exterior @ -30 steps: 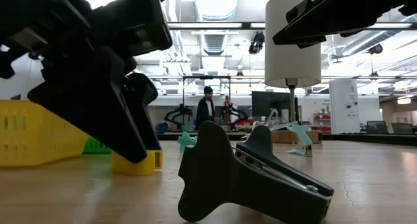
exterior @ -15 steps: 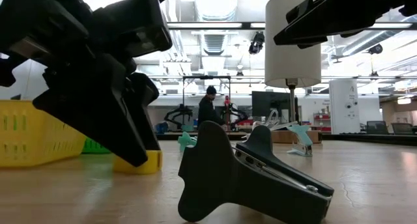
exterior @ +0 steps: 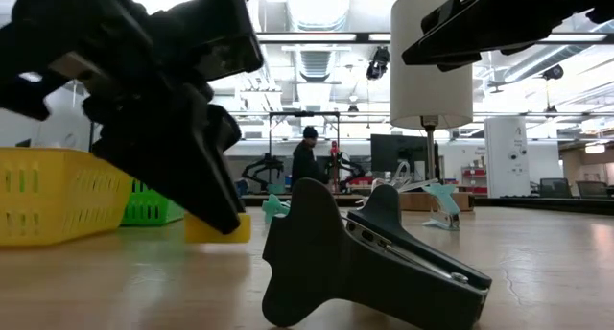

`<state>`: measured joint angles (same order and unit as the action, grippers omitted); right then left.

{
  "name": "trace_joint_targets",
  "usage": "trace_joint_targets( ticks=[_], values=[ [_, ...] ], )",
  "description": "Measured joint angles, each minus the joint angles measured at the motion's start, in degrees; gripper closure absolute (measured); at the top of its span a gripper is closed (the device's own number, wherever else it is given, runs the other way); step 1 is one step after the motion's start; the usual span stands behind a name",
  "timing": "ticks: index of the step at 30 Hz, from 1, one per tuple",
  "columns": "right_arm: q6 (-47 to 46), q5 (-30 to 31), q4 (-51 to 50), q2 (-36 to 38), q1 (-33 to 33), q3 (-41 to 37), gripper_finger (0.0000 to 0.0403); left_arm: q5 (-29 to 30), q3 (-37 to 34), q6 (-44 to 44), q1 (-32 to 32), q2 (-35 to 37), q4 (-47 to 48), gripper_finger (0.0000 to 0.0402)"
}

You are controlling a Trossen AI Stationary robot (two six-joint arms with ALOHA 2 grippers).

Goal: Pick and place Stapler, Stapler remover, tape
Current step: Put the yellow stapler into the green basket

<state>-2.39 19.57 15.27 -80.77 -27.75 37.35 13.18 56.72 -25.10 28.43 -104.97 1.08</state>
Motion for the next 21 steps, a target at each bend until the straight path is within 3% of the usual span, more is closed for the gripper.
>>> trace_joint_targets(
  ticks=[9, 14, 21],
  values=[
    [0.0, 0.0, 0.0, 0.0, 0.0, -0.1, 0.0284, 0.0, 1.2, 2.6, -1.8, 1.0, 1.8, 0.0319],
    [-0.2, 0.0, 0.1, 0.0, 0.0, -0.1, 0.0291, 1.1, 2.1, 2.6, -1.8, 4.8, 8.8, 0.0325],
    [-0.4, 0.0, 0.1, 0.0, 0.0, -0.2, 0.0296, 8.2, 2.3, 2.5, -1.8, 13.8, 21.4, 0.0324]
  ],
)
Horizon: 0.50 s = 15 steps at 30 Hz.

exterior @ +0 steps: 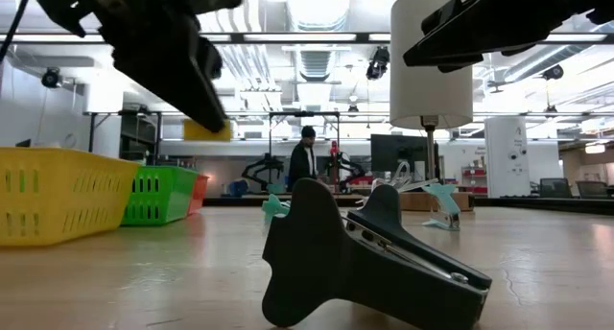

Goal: Pick and place Stapler, Stapler remover, tape
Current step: Put the yellow stapler into the green basket

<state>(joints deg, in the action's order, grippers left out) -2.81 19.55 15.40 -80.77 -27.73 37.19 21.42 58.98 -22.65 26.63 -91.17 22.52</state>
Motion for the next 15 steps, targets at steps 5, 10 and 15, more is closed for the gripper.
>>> trace_joint_targets(
  ticks=[5, 10, 15],
  values=[
    [-0.1, 0.0, 0.0, 0.0, 0.0, -0.2, 0.0290, 5.4, -0.1, -6.4, 0.1, 5.0, 15.3, 0.0324],
    [-0.2, 0.0, 0.0, 0.0, 0.0, -0.4, 0.0291, 10.3, -0.4, -16.3, 0.0, 7.5, 26.5, 0.0323],
    [-0.2, 0.0, 0.0, 0.0, 0.0, -0.5, 0.0300, 10.6, -3.6, -19.8, 0.0, 7.7, 27.1, 0.0323]
  ],
)
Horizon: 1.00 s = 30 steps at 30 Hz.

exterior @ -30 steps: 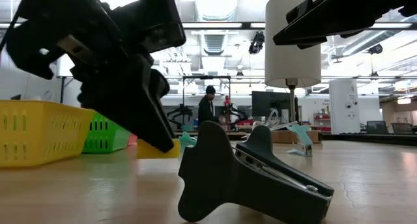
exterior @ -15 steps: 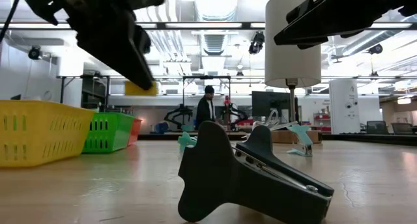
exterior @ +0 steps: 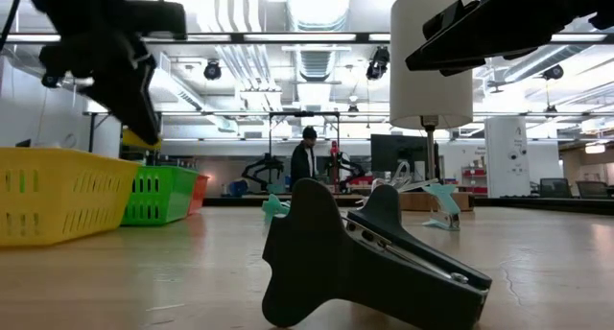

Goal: Pick and place Stapler, Stapler remover, tape
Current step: Put the yellow stapler into the green basket, then put the light blue staple remover into the yellow basket

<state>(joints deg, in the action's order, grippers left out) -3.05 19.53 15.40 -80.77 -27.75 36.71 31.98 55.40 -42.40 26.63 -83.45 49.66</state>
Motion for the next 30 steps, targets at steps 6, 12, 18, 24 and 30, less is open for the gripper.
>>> trace_joint_targets(
  ticks=[6, 12, 18, 24, 30],
  values=[
    [-0.9, 0.0, 0.1, 0.0, -0.1, -0.1, 0.0310, 0.0, -3.7, -7.7, 0.0, -0.5, 0.1, 0.0322],
    [-1.0, 0.0, 0.2, 0.0, -0.1, -0.2, 0.0317, -0.6, -4.3, -13.2, 0.0, -0.5, -0.7, 0.0312],
    [-0.9, 0.0, 0.4, 0.0, -0.1, -0.2, 0.0322, 0.3, -4.0, -15.3, 0.0, -0.5, -0.8, 0.0263],
    [-0.9, 0.0, 0.4, 0.0, -0.1, -0.2, 0.0321, 3.3, -3.9, -14.8, 0.0, -0.5, -1.2, 0.0198],
    [-0.9, 0.0, 0.4, 0.0, -0.1, -0.2, 0.0313, 7.3, -1.7, -12.0, 0.0, -0.5, -4.6, 0.0185]
  ],
)
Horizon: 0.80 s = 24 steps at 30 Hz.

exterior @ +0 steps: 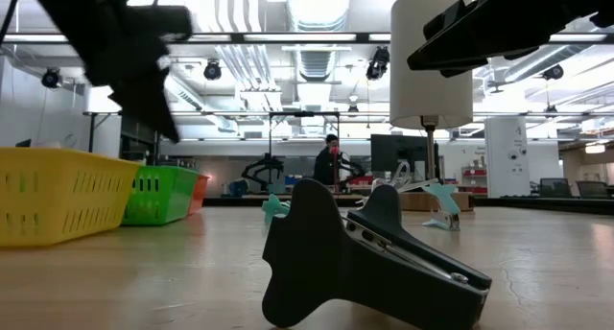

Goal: Pick and place Stapler, Stapler remover, tape
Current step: Put the light blue staple remover into the yellow basket

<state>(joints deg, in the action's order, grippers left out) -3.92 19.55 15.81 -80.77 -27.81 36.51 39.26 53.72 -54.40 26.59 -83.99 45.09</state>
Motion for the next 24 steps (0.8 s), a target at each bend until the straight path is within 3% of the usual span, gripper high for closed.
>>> trace_joint_targets(
  ticks=[6, 11, 17, 24],
  values=[
    [0.0, 0.0, 0.7, 0.0, 0.0, 0.0, 0.0316, 4.2, 0.5, 18.8, -0.2, -0.4, -20.8, 0.0186],
    [0.1, 0.0, 2.2, 0.0, 0.1, 0.0, 0.0326, 0.1, 0.4, 37.5, -1.8, -3.2, -35.2, 0.0186],
    [-0.5, -0.1, 2.3, 0.0, 0.1, -0.2, 0.0334, -1.5, 0.3, 42.8, -5.3, -6.2, -37.5, 0.0186],
    [-0.2, -0.1, 2.4, 0.0, 0.1, -0.3, 0.0330, -8.7, 0.3, 44.6, -10.3, -9.9, -37.6, 0.0187]
  ],
)
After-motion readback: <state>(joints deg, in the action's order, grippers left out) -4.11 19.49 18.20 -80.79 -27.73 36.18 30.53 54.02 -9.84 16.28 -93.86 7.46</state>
